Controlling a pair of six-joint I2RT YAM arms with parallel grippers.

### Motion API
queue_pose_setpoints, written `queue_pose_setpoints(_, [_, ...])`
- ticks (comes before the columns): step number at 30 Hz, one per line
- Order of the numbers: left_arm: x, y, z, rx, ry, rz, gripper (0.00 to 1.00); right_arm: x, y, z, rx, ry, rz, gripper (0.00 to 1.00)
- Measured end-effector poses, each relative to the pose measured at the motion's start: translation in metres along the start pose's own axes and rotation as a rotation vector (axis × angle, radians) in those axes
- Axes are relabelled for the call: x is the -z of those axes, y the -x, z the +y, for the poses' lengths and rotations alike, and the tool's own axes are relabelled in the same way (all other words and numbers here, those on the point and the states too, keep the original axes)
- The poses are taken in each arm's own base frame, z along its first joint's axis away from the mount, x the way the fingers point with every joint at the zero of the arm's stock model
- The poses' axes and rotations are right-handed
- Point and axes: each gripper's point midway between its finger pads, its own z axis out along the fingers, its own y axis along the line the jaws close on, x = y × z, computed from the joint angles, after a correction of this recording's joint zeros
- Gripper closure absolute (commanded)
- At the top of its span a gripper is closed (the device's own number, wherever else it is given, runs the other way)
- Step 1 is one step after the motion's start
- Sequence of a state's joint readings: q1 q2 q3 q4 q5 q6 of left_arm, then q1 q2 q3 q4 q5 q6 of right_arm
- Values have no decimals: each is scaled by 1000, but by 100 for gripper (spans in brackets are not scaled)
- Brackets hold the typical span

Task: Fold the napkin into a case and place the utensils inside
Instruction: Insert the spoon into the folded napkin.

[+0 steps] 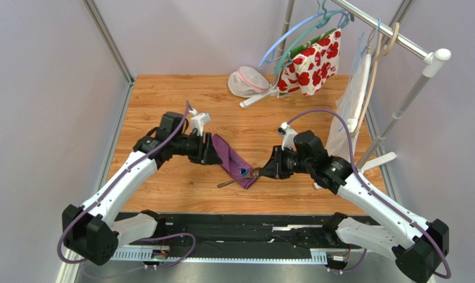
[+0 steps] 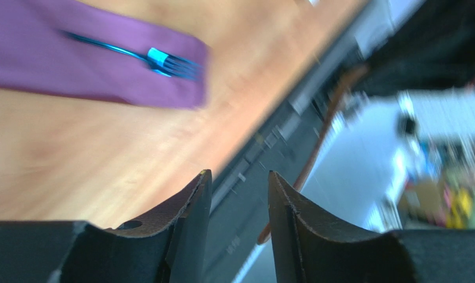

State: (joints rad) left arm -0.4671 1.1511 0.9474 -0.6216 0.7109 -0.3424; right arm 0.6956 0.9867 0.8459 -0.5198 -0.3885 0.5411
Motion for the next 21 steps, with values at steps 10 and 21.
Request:
queue_pose_setpoints(10, [2,74,80,188,319,-237,93,-16,-46,-75,-512,-364,-173,100])
queue_pose_setpoints(21, [-45,71,147,319,429,-134,100,-35,-40,-101,-701,-567,-382,100])
